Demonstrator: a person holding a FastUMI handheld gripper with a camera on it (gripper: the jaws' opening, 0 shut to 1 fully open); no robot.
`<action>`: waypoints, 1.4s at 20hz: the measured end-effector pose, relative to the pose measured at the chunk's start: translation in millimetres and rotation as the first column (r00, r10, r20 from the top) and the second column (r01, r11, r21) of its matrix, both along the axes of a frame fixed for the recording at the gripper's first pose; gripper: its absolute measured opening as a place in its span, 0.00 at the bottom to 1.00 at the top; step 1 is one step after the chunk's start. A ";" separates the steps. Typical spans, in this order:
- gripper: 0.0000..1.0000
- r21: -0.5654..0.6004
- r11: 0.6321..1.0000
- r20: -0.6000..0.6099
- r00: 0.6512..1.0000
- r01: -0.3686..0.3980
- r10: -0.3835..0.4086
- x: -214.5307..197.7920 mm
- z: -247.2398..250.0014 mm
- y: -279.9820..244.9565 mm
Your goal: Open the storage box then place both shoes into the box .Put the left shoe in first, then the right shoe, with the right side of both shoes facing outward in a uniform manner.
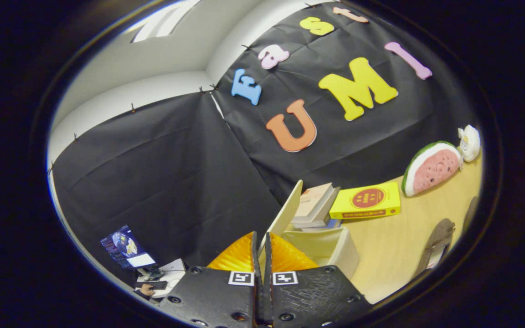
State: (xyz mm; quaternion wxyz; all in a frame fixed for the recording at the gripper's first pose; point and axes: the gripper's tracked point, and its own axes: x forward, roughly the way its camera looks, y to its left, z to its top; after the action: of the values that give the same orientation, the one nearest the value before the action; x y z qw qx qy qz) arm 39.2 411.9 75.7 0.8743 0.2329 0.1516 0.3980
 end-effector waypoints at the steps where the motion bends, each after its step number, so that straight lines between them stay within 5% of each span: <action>1: 0.00 -0.027 0.999 0.029 0.999 -0.018 0.018 0.2 12.0 17.8; 12: 0.01 -0.164 0.986 0.185 0.981 -0.034 0.064 -8.4 46.1 178.6; 13: 0.15 -0.179 0.984 0.201 0.978 -0.024 0.060 -8.7 45.2 184.6; 14: 0.15 -0.188 0.982 0.224 0.972 -0.026 0.068 -10.5 44.9 191.7; 17: 0.39 -0.238 0.970 0.305 0.946 -0.038 0.112 -29.7 45.1 214.8; 20: 0.96 -0.219 0.975 0.386 0.917 -0.019 0.105 -47.4 59.3 212.8; 28: 0.95 -0.179 0.957 0.499 0.860 0.226 -0.110 -46.3 74.8 92.1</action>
State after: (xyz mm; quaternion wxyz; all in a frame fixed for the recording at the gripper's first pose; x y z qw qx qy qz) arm -7.1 504.0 150.5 0.9368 0.0349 -0.0475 0.3448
